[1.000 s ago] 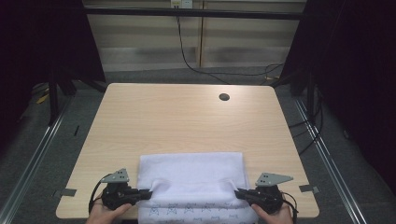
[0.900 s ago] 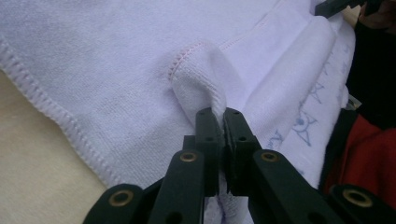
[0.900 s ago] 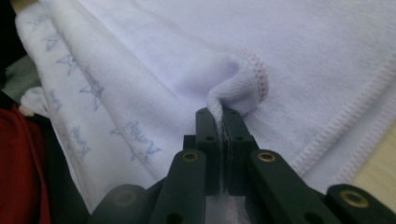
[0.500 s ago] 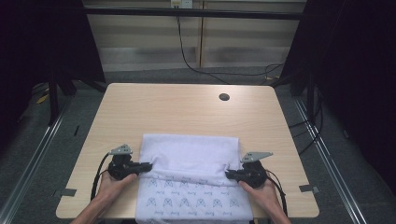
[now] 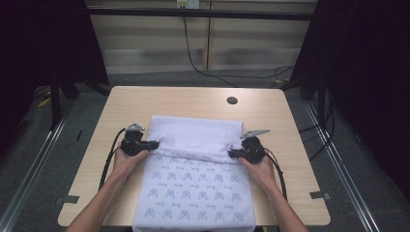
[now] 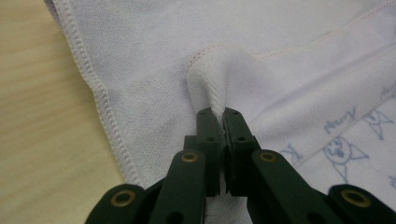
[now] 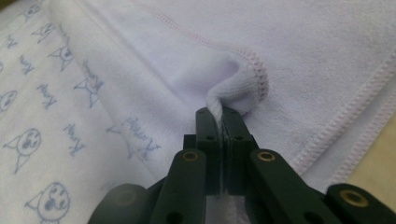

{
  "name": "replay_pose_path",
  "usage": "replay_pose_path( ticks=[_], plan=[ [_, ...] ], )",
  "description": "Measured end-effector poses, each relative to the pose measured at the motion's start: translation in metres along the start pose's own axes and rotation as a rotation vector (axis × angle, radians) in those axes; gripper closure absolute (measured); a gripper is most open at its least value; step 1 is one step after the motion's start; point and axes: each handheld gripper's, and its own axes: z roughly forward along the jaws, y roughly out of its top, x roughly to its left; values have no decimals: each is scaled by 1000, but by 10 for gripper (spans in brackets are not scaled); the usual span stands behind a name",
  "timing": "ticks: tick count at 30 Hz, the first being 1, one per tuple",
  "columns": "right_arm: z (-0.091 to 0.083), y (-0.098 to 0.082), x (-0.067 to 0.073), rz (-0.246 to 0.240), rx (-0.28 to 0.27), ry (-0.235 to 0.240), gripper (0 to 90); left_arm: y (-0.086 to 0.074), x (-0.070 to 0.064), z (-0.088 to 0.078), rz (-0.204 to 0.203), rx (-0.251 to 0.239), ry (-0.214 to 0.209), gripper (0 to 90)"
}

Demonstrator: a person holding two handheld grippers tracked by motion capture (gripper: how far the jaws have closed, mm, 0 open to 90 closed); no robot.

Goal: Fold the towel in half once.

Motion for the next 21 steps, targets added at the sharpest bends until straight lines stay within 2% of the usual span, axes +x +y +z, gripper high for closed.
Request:
replay_pose_path(
  ticks=[5,8,9,10,13,14,15,16,19,21],
  plan=[
    [18,22,-12,17,-4,-54,880,9,12,11,-62,-43,32,868],
    [25,29,-18,43,-21,-68,881,14,20,15,-48,-41,43,867],
    [27,31,-20,65,-30,-73,880,16,22,16,-42,-39,47,867],
    [29,33,-21,70,-34,-82,880,16,24,17,-65,-51,40,867],
    [33,38,-23,72,-41,-106,880,18,28,17,-91,-55,37,866],
    [33,38,-24,78,-47,-101,880,19,28,16,-79,-50,36,867],
    [33,39,-25,85,-60,-98,881,20,28,12,-85,-57,31,867],
    [30,39,-26,94,-82,-87,881,21,27,7,-91,-81,21,868],
    [11,45,-27,104,-163,-54,880,31,19,-16,-46,-122,2,868],
    [-6,52,-25,86,-219,-39,880,37,14,-34,-30,-162,-12,868]
  ],
)
